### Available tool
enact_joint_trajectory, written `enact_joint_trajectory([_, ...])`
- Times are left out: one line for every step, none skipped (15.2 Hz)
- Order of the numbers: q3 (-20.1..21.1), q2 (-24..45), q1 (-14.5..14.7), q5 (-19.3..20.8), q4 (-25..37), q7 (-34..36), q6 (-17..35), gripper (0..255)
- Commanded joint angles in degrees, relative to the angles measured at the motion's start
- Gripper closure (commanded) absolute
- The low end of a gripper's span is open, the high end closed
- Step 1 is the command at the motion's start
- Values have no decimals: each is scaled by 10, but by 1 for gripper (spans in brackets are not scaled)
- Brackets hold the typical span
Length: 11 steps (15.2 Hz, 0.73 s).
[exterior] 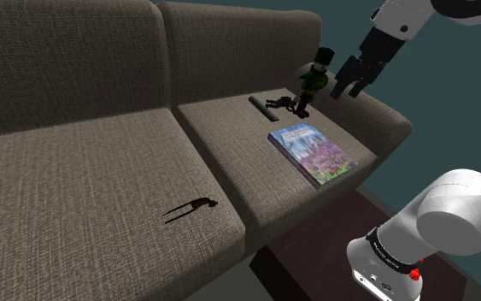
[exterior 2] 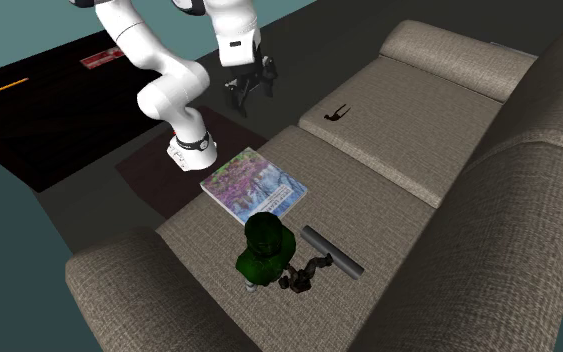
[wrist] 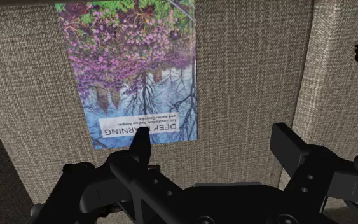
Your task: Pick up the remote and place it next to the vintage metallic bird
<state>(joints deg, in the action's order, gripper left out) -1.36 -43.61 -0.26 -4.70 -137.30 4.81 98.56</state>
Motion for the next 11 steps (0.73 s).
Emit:
enact_joint_trajectory([0, 0, 0, 0, 0, 0, 0, 0])
enact_joint_trajectory([-3, 19, -1, 1, 2, -4, 16, 0])
enact_joint_trajectory([-5, 39, -2, 3, 5, -7, 31, 0])
enact_joint_trajectory([-8, 59, -3, 4, 8, -10, 46, 0])
enact_joint_trajectory([-11, 80, -4, 5, 12, -14, 61, 0])
enact_joint_trajectory([-14, 101, -5, 5, 17, -17, 75, 0])
enact_joint_trajectory([-17, 122, -6, 6, 23, -21, 89, 0])
enact_joint_trajectory([-19, 143, -6, 6, 30, -24, 102, 0])
enact_joint_trajectory([-22, 165, -7, 6, 37, -27, 114, 0])
enact_joint_trajectory([-25, 186, -8, 6, 45, -31, 126, 0])
enact_joint_trajectory([-27, 208, -8, 5, 54, -34, 138, 0])
